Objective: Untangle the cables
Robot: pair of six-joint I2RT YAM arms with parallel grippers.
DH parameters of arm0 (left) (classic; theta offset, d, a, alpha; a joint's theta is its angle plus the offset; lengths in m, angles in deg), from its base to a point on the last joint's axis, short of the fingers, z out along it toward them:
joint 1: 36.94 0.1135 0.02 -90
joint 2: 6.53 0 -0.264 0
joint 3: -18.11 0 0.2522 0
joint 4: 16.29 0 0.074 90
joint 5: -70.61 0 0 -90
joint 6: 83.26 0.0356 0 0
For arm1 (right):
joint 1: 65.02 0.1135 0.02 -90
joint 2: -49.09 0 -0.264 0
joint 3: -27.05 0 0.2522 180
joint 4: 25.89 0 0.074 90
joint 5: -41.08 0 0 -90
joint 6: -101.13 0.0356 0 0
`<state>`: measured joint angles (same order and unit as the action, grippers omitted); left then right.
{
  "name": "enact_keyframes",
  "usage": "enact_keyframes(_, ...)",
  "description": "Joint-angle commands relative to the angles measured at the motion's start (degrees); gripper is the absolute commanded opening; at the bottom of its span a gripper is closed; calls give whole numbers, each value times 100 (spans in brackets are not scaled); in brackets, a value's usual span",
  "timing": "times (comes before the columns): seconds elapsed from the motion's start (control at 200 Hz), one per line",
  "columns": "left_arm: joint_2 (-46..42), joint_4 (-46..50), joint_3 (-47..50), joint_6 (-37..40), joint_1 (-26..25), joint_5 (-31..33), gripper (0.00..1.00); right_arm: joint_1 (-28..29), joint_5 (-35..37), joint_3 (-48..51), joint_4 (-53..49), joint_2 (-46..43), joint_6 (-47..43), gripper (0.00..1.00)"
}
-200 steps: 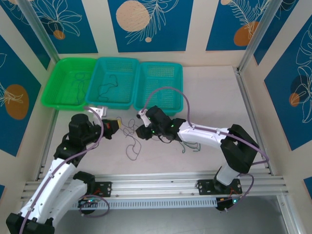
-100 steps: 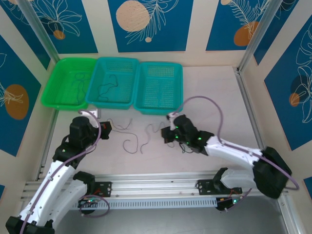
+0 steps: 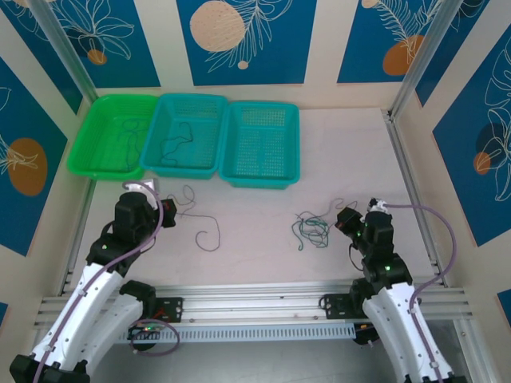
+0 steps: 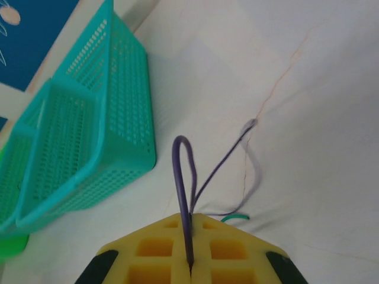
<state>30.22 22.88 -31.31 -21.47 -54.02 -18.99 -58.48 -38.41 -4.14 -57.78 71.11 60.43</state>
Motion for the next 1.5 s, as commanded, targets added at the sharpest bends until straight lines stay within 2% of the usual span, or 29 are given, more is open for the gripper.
enact_keyframes(0.0,-105,-459,-142,-188,59,-529,0,-164,-1210,124,-64,173,26,0)
enact_keyframes(0.065,6,-796,-400,-267,65,-934,0,-105,-1602,-4,111,392,-105,0)
enact_keyframes(0.135,293,-936,-933,-227,63,-1053,0,35,-1735,-169,165,547,-206,0)
enact_keyframes(0.45,2696,-699,-4345,1049,177,-67,0,469,-1617,-692,-146,590,-345,0)
enact_keyframes(0.68,4687,-363,-6584,1007,725,-65,0,513,-1633,-941,-525,575,-436,0)
enact_keyframes(0.84,5570,-348,-6928,880,939,41,0,534,-1645,-1051,-699,512,-465,0)
enact_keyframes(1.055,6351,-443,-6450,931,1158,52,0,542,-1714,-1126,-857,521,-526,0)
enact_keyframes(1.16,6431,-663,-5912,898,1223,-15,49,562,-1774,-1144,-846,524,-518,0)
enact_keyframes(1.235,6258,-1052,-5445,816,1234,-122,68,580,-1821,-1156,-823,536,-520,0)
enact_keyframes(1.305,6004,-1334,-5132,733,1234,-225,76,610,-1869,-1174,-782,561,-552,0)
enact_keyframes(1.405,5668,-1395,-5000,661,1234,-506,78,653,-1911,-1265,-749,640,-625,0)
enact_keyframes(1.495,5316,-1424,-4924,583,1225,-1004,79,718,-1933,-1337,-706,738,-641,0)
